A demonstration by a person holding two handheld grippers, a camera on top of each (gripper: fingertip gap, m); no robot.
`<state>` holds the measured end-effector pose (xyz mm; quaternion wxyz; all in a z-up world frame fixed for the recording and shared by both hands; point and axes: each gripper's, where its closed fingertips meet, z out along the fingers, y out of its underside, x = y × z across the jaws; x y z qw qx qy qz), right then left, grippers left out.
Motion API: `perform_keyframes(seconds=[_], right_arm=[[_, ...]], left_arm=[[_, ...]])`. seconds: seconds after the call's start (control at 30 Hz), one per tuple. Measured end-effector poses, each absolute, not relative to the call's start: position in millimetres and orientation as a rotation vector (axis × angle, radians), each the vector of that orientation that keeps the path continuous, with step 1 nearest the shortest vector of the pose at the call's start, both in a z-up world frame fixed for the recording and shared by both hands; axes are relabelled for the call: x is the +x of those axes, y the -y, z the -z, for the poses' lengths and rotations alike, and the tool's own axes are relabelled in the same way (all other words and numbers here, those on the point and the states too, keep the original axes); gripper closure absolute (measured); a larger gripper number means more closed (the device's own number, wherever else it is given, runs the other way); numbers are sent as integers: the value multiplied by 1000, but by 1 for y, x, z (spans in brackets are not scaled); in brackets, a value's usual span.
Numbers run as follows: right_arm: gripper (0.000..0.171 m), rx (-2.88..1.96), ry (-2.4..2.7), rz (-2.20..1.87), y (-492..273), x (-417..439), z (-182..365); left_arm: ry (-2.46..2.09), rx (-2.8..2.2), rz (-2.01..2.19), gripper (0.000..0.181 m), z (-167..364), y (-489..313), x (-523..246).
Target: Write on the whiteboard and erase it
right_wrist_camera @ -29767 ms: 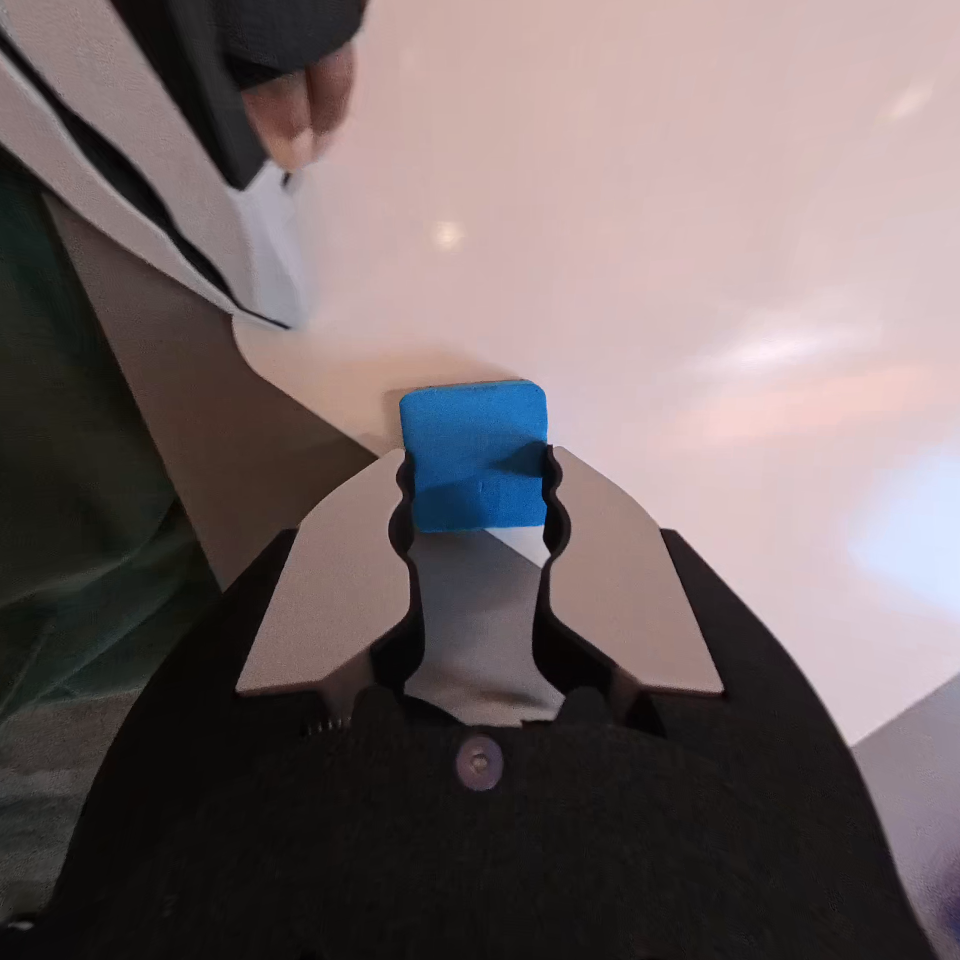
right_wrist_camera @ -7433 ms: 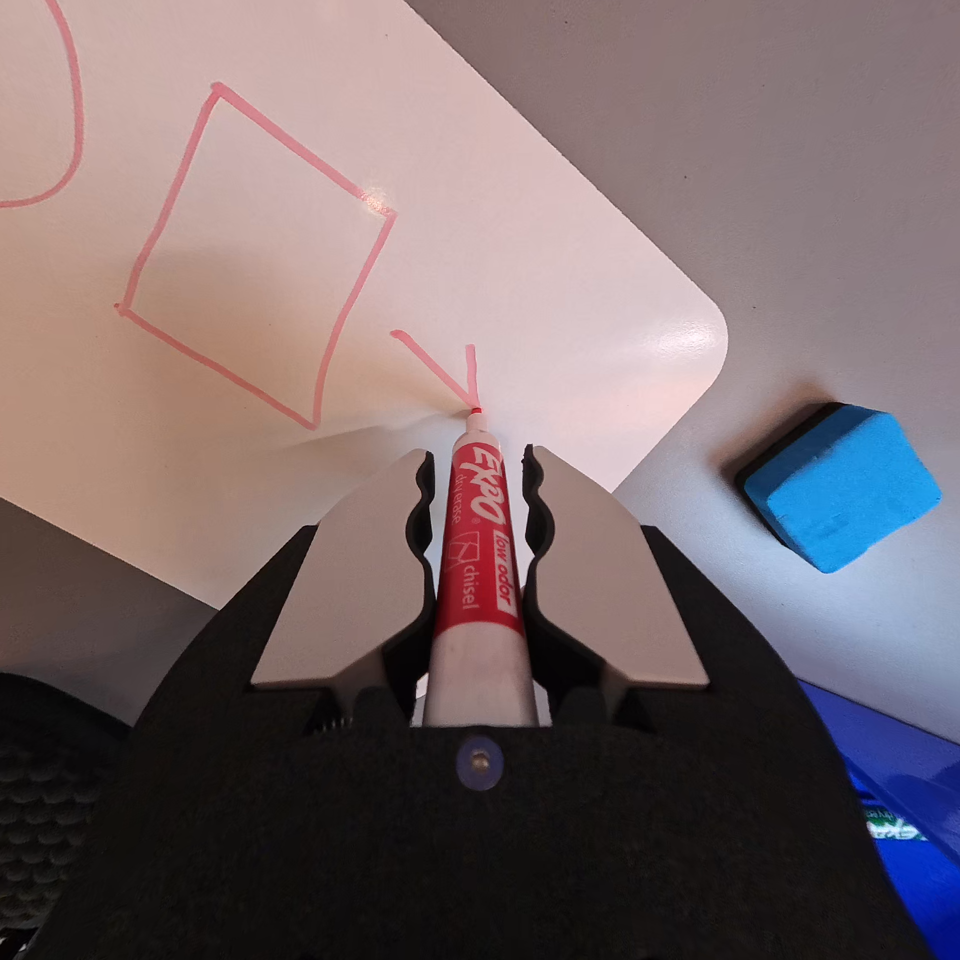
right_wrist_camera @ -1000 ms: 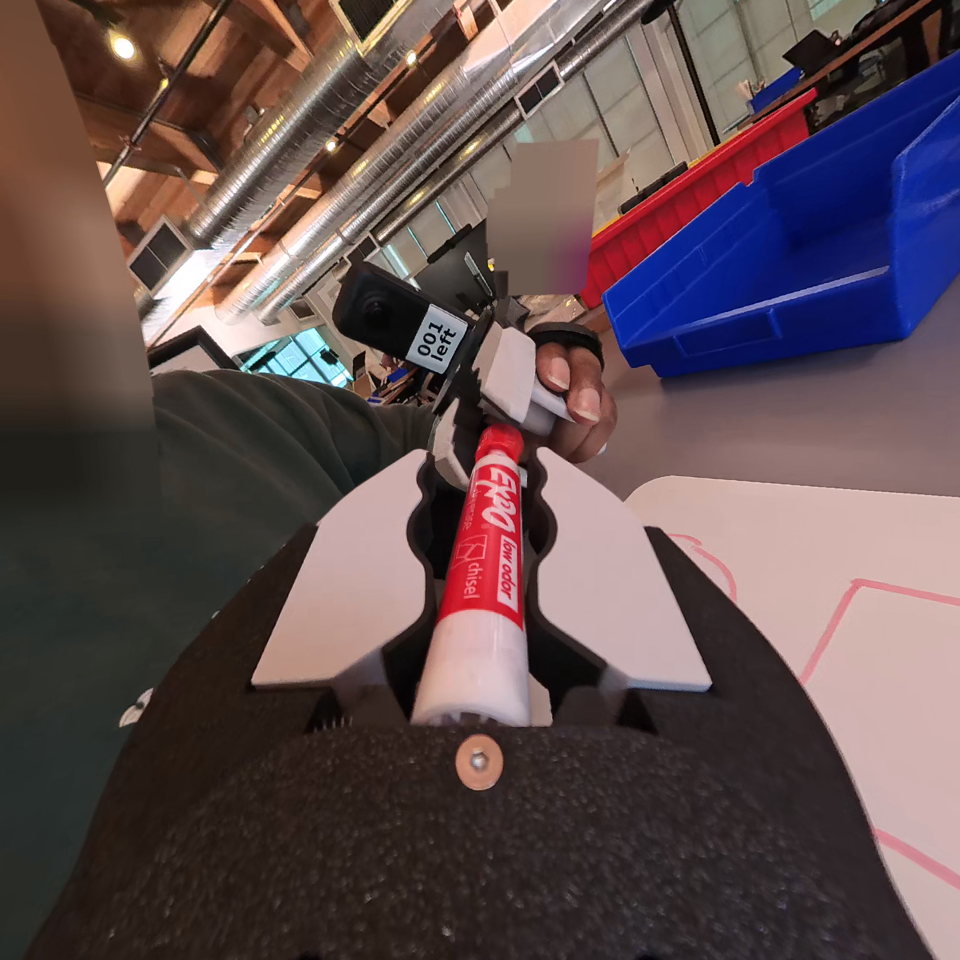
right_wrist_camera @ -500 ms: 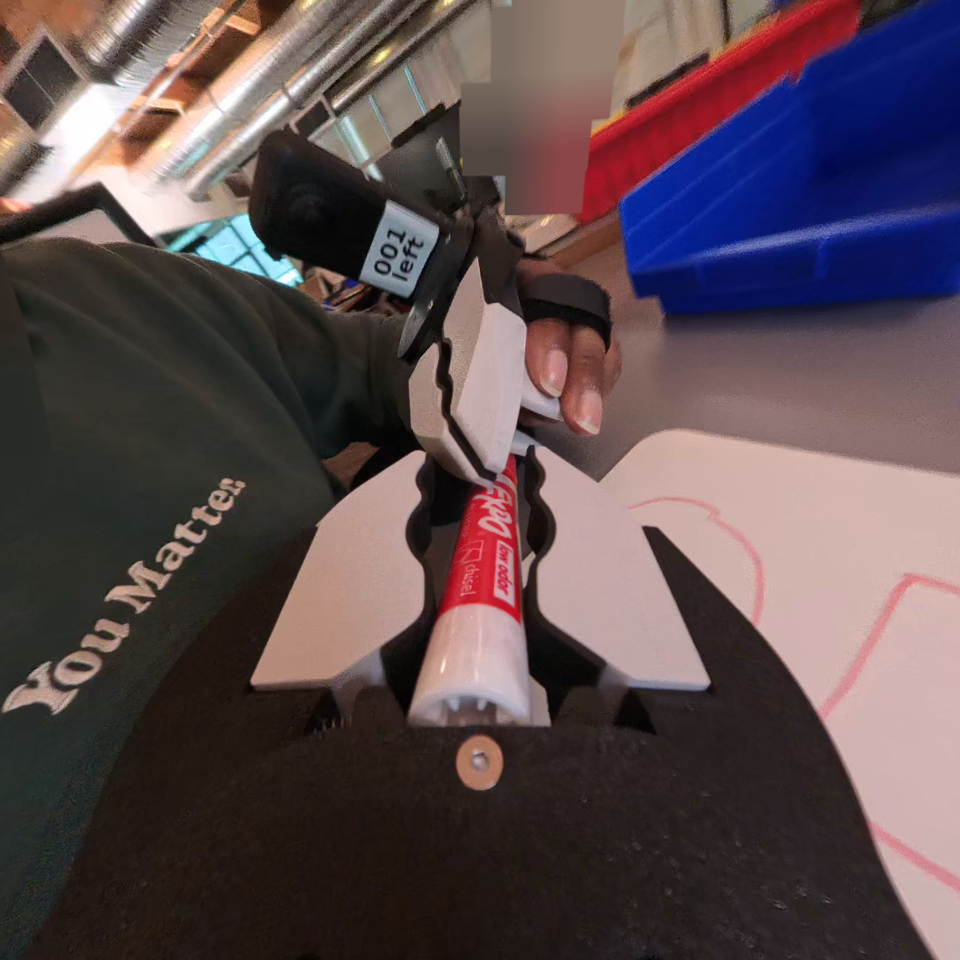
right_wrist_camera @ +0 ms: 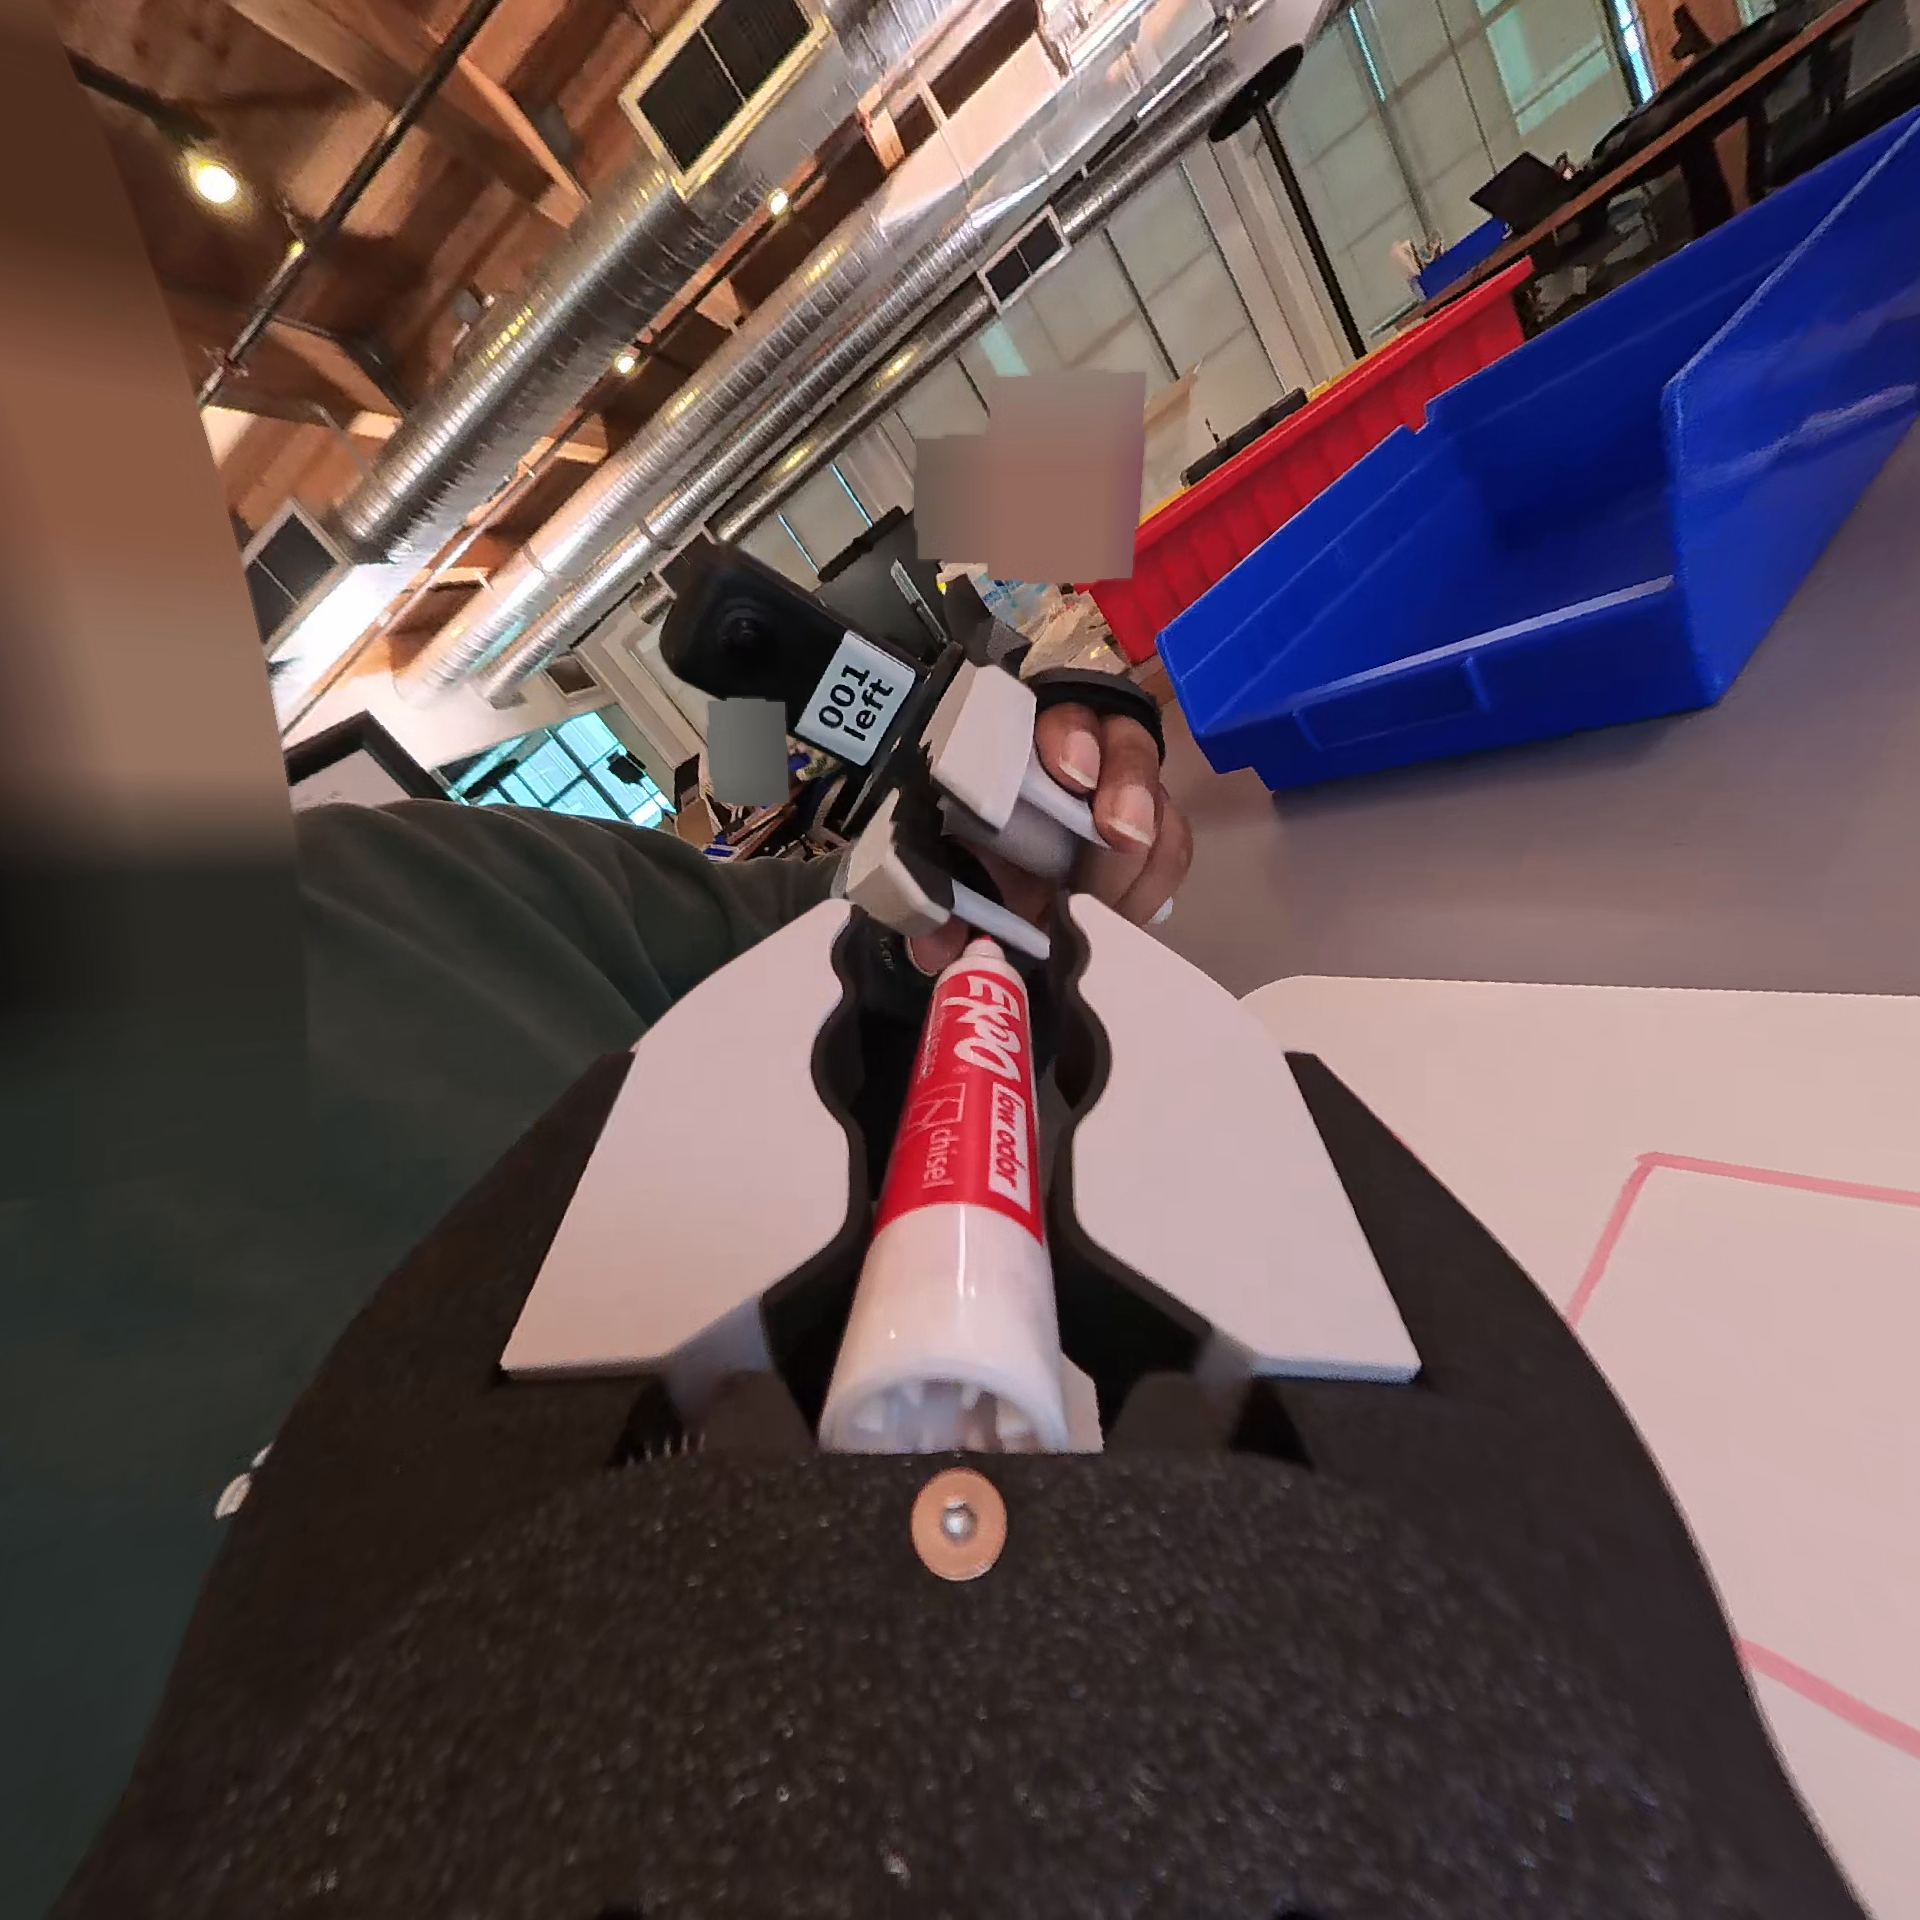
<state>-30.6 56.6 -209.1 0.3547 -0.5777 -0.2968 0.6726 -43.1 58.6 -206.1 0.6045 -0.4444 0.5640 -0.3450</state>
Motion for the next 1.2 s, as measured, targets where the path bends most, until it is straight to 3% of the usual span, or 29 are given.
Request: perform_keyframes(seconds=[0.2,0.43,0.8,0.97,1.07,1.2], right_arm=[[137,-1469,756,-1683,-63,-22,203],[137,-1485,717,-1685,-70,-19,206],[137,-1508,704,-1653,-74,-18,211],[136,-1515,710,-1636,-75,-18,212],[136,-1523,730,-1614,-74,-19,214],[136,-1538,762,-1536,-75,-20,218]], left_arm=[[-1391,-1168,821,162,220,-75,-59],[-1654,-1523,807,152,286,-79,-76],[-1603,-1987,604,138,331,-78,-80],[-1591,-1975,547,160,332,-86,-84],[-1606,-1872,552,161,322,-88,-81],[-1549,-1525,711,161,270,-73,-60]])
